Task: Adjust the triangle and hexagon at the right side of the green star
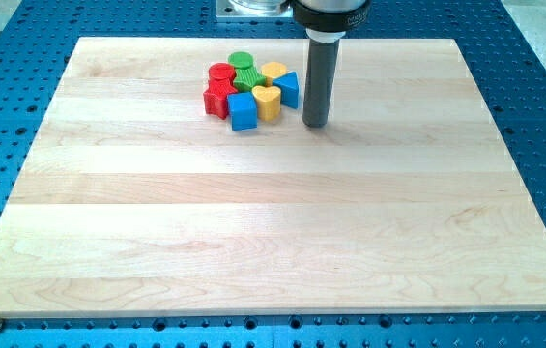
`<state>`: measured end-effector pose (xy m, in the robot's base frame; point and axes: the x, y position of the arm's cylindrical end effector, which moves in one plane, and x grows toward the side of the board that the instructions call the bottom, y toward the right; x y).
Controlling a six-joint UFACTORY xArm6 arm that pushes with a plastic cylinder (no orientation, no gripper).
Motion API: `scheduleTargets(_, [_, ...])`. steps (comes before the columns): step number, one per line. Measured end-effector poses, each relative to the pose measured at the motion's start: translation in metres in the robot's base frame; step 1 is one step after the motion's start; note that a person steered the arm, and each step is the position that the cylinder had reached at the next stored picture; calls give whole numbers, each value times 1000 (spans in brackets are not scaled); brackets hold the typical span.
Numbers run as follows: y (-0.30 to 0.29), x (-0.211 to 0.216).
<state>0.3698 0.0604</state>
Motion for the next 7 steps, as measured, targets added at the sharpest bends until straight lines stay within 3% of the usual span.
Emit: scheduleTargets(7, [-22,-17])
